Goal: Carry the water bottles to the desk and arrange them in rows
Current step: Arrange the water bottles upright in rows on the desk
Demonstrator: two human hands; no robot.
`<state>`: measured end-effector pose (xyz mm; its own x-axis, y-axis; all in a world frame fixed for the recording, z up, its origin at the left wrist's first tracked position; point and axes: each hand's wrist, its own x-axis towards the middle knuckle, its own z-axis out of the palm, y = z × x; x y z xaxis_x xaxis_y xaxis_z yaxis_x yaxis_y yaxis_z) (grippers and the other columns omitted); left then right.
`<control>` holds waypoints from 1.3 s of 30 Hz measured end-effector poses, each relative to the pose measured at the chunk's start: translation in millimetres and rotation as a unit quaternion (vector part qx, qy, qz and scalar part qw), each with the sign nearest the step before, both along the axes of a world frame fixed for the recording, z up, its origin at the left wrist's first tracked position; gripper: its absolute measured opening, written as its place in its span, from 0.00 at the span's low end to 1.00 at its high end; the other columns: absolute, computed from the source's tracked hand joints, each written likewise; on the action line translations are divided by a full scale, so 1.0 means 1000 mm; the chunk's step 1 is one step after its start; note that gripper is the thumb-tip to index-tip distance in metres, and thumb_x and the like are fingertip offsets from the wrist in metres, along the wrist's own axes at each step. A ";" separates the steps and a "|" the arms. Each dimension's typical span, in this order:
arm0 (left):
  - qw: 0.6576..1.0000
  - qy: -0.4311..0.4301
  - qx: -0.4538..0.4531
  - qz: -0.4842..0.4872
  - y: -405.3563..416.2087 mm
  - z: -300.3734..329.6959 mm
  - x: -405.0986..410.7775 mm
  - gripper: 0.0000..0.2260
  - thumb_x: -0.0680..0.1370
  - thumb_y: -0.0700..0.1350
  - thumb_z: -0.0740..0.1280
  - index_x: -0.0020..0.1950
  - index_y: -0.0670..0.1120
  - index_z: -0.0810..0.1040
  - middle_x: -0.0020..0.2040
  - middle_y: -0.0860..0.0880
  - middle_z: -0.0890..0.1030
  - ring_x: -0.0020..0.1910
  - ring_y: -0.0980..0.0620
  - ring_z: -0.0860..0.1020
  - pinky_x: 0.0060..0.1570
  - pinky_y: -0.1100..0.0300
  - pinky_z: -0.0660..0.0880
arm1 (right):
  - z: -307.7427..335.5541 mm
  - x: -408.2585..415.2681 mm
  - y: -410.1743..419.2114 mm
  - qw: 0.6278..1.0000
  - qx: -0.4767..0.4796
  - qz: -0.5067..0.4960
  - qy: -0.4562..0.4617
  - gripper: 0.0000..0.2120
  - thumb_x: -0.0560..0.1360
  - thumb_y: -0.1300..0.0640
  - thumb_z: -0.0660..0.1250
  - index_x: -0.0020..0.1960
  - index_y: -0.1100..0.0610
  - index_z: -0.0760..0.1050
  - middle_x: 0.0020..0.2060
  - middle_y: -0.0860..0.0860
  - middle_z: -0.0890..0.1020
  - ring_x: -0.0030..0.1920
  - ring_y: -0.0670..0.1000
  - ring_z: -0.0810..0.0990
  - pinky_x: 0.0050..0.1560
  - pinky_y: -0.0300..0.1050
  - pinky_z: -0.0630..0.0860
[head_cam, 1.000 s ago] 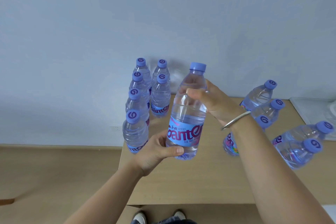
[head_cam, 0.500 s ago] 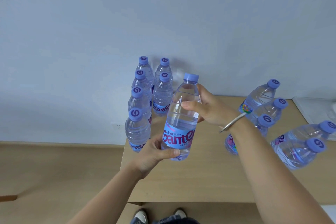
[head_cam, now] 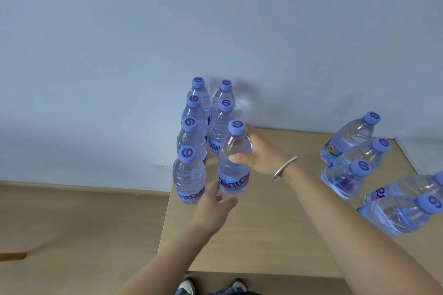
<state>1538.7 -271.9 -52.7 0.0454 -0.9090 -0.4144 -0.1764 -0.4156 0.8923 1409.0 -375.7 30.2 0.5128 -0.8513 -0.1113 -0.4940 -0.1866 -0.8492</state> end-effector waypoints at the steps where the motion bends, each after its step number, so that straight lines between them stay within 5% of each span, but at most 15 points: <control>1: 1.000 -0.007 0.011 -0.008 -0.001 -0.001 -0.001 0.25 0.74 0.45 0.67 0.70 0.53 0.66 0.60 0.54 0.74 0.58 0.56 0.72 0.52 0.60 0.68 | -0.003 0.003 -0.001 1.000 -0.006 -0.001 0.004 0.21 0.71 0.57 0.70 0.59 0.46 0.67 0.54 0.41 0.77 0.56 0.43 0.75 0.57 0.37 0.70; 4: 0.999 0.018 0.043 -0.018 -0.008 -0.002 -0.003 0.29 0.75 0.42 0.65 0.74 0.51 0.59 0.64 0.53 0.69 0.61 0.58 0.68 0.54 0.61 0.65 | -0.010 0.008 -0.005 1.000 -0.004 -0.012 0.000 0.20 0.69 0.56 0.71 0.57 0.43 0.67 0.51 0.37 0.76 0.54 0.43 0.75 0.53 0.29 0.69; 9: 0.996 0.051 0.077 -0.015 -0.020 -0.003 -0.001 0.25 0.74 0.38 0.63 0.70 0.51 0.64 0.54 0.47 0.71 0.52 0.52 0.69 0.47 0.62 0.66 | -0.025 0.012 -0.010 0.999 0.034 -0.037 -0.020 0.19 0.69 0.59 0.71 0.56 0.46 0.70 0.50 0.41 0.79 0.51 0.43 0.78 0.54 0.40 0.71; 18: 0.990 0.080 0.115 -0.013 -0.025 -0.014 -0.002 0.32 0.76 0.40 0.62 0.77 0.49 0.51 0.74 0.49 0.62 0.69 0.50 0.63 0.62 0.59 0.60 | -0.024 0.020 -0.022 0.999 0.031 -0.014 -0.042 0.25 0.67 0.66 0.73 0.62 0.55 0.71 0.56 0.49 0.78 0.58 0.47 0.76 0.62 0.42 0.71; 25: 0.989 0.092 0.116 0.017 -0.031 -0.022 -0.002 0.33 0.76 0.40 0.63 0.77 0.48 0.51 0.73 0.49 0.62 0.68 0.50 0.65 0.65 0.58 0.62 | -0.028 0.014 -0.024 0.998 0.034 -0.036 -0.025 0.26 0.69 0.63 0.72 0.65 0.54 0.70 0.58 0.49 0.79 0.59 0.49 0.77 0.64 0.51 0.72; 39: 0.980 0.135 0.124 0.078 -0.041 -0.027 -0.007 0.34 0.76 0.42 0.64 0.77 0.48 0.49 0.76 0.51 0.55 0.73 0.48 0.59 0.72 0.49 0.58 | -0.032 0.021 -0.029 0.999 0.011 -0.042 -0.007 0.30 0.67 0.62 0.74 0.67 0.54 0.68 0.57 0.51 0.68 0.60 0.52 0.71 0.63 0.50 0.71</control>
